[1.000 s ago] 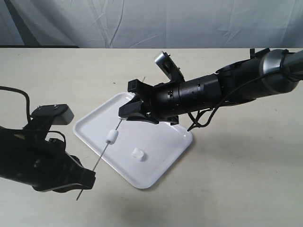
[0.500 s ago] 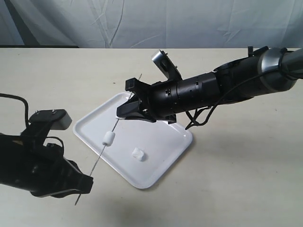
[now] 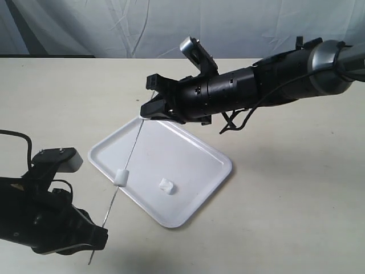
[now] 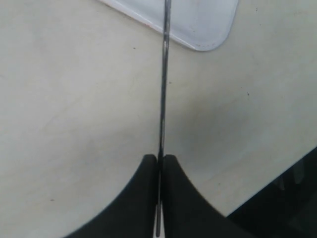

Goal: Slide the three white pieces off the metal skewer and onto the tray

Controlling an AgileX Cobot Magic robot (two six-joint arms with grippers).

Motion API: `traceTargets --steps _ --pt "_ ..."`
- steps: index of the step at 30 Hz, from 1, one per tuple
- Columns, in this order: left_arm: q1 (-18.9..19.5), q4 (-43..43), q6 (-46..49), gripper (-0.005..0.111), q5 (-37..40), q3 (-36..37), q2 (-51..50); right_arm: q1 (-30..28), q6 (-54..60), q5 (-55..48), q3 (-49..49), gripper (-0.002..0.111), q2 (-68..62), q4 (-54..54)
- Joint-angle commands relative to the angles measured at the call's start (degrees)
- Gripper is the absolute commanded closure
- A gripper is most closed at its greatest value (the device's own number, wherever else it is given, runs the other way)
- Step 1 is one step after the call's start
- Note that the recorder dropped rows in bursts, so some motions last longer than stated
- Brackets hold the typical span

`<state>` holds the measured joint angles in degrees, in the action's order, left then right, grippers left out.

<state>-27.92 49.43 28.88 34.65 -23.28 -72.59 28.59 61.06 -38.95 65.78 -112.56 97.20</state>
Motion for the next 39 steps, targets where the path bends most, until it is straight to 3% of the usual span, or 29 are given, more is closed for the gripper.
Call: traceTargets --steps 1,21,27,31,34,39 --pt "-0.19 -0.82 -0.19 0.107 4.79 1.27 -0.06 -1.28 0.64 7.48 3.07 0.099 0.91 2.75" --pt "-0.19 -1.17 -0.19 0.107 4.08 1.27 -0.06 -1.28 0.87 22.82 4.84 0.099 4.95 2.14" --pt "-0.19 -6.77 -2.53 0.107 3.24 -0.57 -0.16 -1.16 -1.66 17.70 2.16 0.099 4.31 -8.47" --pt "-0.19 -18.51 -11.16 0.107 4.50 -3.01 -0.51 -1.16 -6.31 12.42 -0.38 0.098 1.97 -18.41" --pt "-0.19 -26.93 -17.80 0.107 6.48 -5.14 -1.47 -1.16 -9.25 10.10 -2.14 0.089 0.09 -21.89" --pt "-0.19 -25.05 -17.56 0.107 6.36 -8.16 -1.91 -1.16 -10.38 5.29 -2.66 0.078 -2.25 -22.02"
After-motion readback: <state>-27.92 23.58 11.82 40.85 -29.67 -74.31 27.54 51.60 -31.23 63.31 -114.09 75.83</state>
